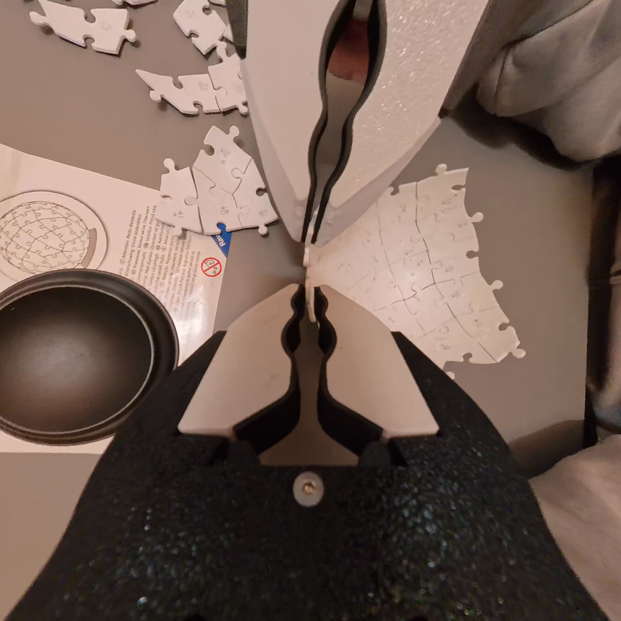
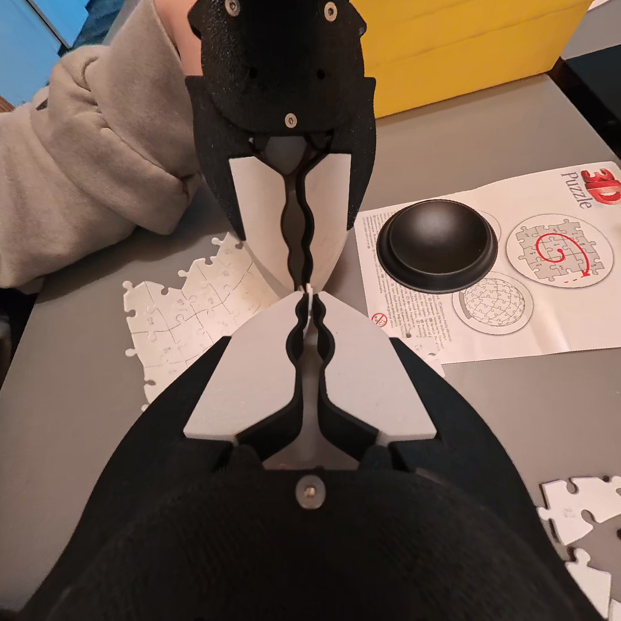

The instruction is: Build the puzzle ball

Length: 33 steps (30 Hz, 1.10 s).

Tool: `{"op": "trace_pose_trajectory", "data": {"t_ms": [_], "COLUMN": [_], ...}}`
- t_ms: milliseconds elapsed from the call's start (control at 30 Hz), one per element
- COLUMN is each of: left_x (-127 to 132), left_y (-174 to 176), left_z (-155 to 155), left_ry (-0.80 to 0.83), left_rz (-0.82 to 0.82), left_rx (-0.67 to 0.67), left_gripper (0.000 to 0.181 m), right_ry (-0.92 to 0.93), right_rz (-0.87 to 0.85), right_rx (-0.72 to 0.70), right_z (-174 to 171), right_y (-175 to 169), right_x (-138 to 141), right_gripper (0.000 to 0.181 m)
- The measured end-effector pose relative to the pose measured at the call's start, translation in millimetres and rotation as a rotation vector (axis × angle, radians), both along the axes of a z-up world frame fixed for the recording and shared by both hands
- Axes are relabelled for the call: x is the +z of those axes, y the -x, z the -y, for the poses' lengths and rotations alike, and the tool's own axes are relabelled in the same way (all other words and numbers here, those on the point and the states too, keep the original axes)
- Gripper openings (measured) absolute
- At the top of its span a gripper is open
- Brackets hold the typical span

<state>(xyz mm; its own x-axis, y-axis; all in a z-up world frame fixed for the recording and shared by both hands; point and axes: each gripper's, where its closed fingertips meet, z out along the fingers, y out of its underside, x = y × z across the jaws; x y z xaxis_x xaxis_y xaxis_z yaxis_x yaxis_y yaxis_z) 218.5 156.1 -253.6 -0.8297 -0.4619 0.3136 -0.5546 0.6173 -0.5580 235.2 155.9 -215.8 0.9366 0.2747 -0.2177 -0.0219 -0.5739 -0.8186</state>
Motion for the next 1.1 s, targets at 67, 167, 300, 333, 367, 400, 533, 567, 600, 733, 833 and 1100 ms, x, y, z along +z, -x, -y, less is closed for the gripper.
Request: {"op": "trace_pose_trajectory", "data": {"t_ms": [67, 167, 300, 333, 367, 400, 533, 567, 600, 733, 833, 1100], "left_x": [-0.5, -1.7, -5.3, -5.9, -6.5, -7.1, -8.7, -8.9, -8.6, -8.6, -8.5, -8.8], "left_y": [-1.0, -1.1, -0.6, -0.7, -0.8, -1.2, -2.3, -2.3, -2.2, -2.6, -2.3, -3.2], "left_z": [-1.8, -2.3, -2.0, -1.9, -2.1, -2.4, -3.9, -4.0, -3.8, -3.8, -3.8, -5.3], "left_ry": [0.002, 0.010, -0.002, -0.004, -0.006, -0.008, -0.015, -0.015, -0.013, -0.016, -0.016, -0.023], "left_rz": [-0.006, -0.014, -0.017, -0.021, -0.024, -0.025, -0.029, -0.031, -0.032, -0.030, -0.030, -0.015], "left_rx": [0.011, 0.015, 0.006, 0.006, 0.008, 0.010, 0.020, 0.021, 0.021, 0.021, 0.021, 0.020], "left_gripper": [0.002, 0.003, 0.004, 0.004, 0.004, 0.004, 0.004, 0.004, 0.004, 0.004, 0.004, 0.006], "right_ry": [-0.019, -0.024, -0.047, -0.050, -0.056, -0.060, -0.078, -0.079, -0.076, -0.083, -0.098, -0.103], "right_rz": [-0.001, 0.008, 0.053, 0.045, 0.039, 0.042, 0.067, 0.059, 0.051, 0.075, 0.098, 0.113], "right_rx": [-0.009, 0.003, 0.028, 0.024, 0.023, 0.023, 0.049, 0.051, 0.053, 0.058, 0.056, 0.064], "right_z": [-1.2, -0.9, 0.2, 0.2, 0.1, 0.3, 0.6, 0.4, 0.3, -0.7, -2.3, -3.4], "right_y": [-1.4, -0.7, -1.7, -2.1, -2.2, -2.7, -1.7, -0.8, -0.5, -1.7, -2.9, -2.2], "right_x": [1.6, 0.7, 0.4, 1.1, 1.9, 1.7, -1.5, -1.8, -2.7, -5.1, -4.3, -5.8], "right_gripper": [0.002, 0.002, 0.002, 0.002, 0.002, 0.002, 0.002, 0.002, 0.002, 0.002, 0.002, 0.002]}}
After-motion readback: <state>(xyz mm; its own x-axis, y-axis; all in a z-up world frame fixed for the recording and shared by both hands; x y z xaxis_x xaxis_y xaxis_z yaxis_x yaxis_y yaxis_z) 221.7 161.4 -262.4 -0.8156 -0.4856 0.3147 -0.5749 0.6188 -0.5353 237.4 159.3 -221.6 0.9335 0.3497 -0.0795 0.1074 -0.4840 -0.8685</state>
